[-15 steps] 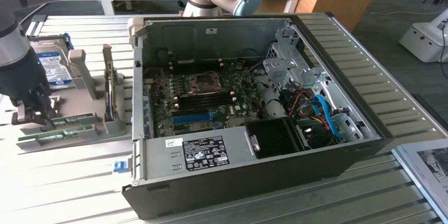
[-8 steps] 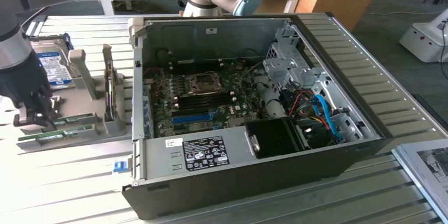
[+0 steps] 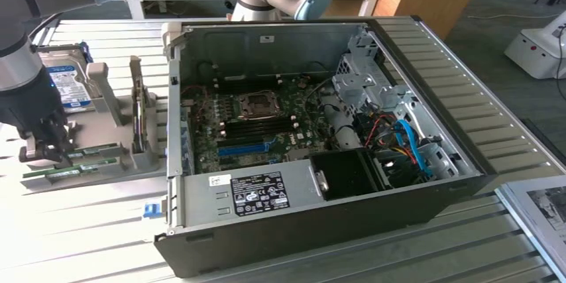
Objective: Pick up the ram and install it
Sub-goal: 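Pick up the ram and move it above insertion slot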
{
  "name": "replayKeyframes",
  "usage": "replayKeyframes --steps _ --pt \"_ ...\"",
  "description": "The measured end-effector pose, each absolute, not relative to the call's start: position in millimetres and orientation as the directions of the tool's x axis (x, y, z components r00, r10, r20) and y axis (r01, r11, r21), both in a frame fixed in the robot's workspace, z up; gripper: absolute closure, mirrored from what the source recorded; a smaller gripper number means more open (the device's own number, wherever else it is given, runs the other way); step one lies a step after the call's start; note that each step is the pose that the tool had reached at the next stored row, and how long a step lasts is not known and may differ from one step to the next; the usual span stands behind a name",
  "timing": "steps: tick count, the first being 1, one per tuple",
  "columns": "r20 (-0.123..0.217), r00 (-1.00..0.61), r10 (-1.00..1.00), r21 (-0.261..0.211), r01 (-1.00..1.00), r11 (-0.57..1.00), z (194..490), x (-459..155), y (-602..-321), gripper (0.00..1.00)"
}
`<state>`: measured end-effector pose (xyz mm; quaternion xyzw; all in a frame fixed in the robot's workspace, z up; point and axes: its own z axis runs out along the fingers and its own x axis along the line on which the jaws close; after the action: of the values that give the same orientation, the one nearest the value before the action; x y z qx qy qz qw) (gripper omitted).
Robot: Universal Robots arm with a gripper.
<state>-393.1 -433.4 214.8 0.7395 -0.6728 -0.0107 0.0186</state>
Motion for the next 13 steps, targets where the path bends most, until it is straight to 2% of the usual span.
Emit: replayKeyframes --steps 13 --pt "0.009 0.094 -0.995 0.042 -0.995 -0.094 214.7 -393.0 -440.4 0.64"
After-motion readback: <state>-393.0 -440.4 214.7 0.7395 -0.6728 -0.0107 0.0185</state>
